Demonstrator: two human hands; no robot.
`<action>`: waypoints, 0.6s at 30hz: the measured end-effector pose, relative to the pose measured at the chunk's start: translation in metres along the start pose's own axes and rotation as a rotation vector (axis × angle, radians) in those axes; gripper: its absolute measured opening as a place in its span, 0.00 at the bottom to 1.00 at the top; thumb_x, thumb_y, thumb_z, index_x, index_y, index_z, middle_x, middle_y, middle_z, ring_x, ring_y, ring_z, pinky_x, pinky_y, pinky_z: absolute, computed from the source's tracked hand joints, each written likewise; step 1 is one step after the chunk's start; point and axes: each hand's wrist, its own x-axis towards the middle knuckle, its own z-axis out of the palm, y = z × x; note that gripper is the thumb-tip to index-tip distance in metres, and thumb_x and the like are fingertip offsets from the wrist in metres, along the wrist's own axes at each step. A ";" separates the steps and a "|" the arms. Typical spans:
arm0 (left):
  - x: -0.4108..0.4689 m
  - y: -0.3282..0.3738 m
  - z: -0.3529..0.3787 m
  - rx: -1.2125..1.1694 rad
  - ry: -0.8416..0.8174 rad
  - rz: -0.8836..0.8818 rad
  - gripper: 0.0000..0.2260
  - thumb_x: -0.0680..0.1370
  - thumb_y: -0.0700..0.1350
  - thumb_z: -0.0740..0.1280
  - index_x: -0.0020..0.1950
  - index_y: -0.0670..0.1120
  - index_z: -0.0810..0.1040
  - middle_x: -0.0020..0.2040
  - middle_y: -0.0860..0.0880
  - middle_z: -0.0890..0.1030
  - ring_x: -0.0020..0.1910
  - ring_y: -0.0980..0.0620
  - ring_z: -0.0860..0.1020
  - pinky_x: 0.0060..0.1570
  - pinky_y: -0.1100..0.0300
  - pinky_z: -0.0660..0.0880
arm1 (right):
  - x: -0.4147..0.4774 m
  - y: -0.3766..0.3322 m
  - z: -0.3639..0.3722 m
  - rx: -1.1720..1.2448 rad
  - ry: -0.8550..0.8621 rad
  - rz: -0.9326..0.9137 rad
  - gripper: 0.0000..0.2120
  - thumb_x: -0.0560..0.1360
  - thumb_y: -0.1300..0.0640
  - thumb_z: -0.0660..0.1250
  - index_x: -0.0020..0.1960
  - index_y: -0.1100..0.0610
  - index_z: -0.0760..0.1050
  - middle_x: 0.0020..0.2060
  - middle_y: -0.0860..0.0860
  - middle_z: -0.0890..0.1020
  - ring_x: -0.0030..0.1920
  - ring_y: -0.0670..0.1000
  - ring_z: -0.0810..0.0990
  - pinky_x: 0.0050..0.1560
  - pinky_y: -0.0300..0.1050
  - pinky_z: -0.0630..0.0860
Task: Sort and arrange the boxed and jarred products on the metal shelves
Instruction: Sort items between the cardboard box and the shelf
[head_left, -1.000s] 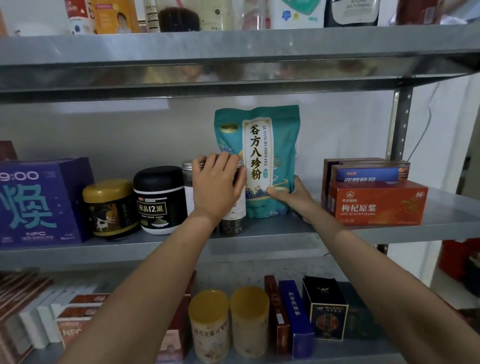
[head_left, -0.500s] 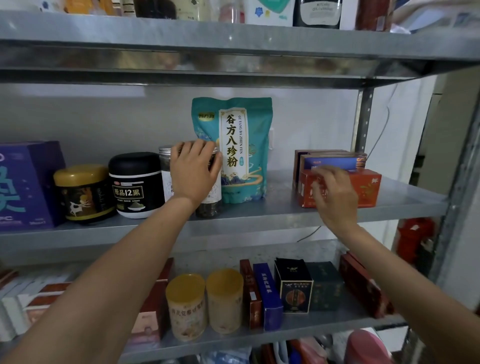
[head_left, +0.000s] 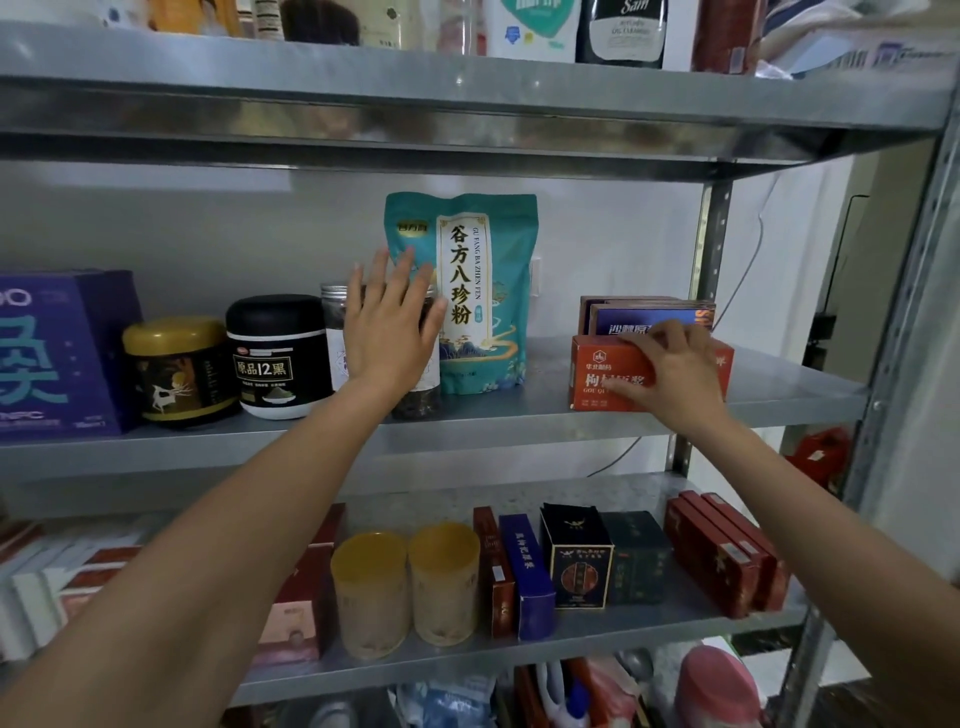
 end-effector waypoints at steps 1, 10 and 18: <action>-0.002 0.001 -0.001 0.008 -0.012 -0.005 0.26 0.83 0.59 0.46 0.79 0.49 0.58 0.80 0.48 0.53 0.79 0.45 0.46 0.75 0.48 0.39 | 0.001 -0.004 -0.001 0.020 0.004 -0.010 0.31 0.69 0.37 0.71 0.68 0.49 0.74 0.60 0.57 0.72 0.61 0.62 0.66 0.66 0.57 0.63; -0.064 0.062 0.013 -0.540 -0.408 0.038 0.38 0.76 0.65 0.58 0.80 0.51 0.48 0.77 0.46 0.61 0.75 0.47 0.61 0.71 0.48 0.62 | -0.013 -0.050 0.008 0.262 0.098 -0.153 0.28 0.69 0.43 0.75 0.65 0.52 0.77 0.64 0.58 0.74 0.67 0.62 0.67 0.71 0.65 0.57; -0.075 0.077 0.021 -1.142 -0.457 -0.395 0.28 0.74 0.47 0.74 0.72 0.48 0.67 0.57 0.50 0.79 0.57 0.49 0.79 0.58 0.53 0.77 | -0.027 -0.068 0.010 0.273 0.166 -0.284 0.35 0.68 0.38 0.69 0.70 0.53 0.69 0.71 0.61 0.68 0.73 0.63 0.62 0.75 0.65 0.48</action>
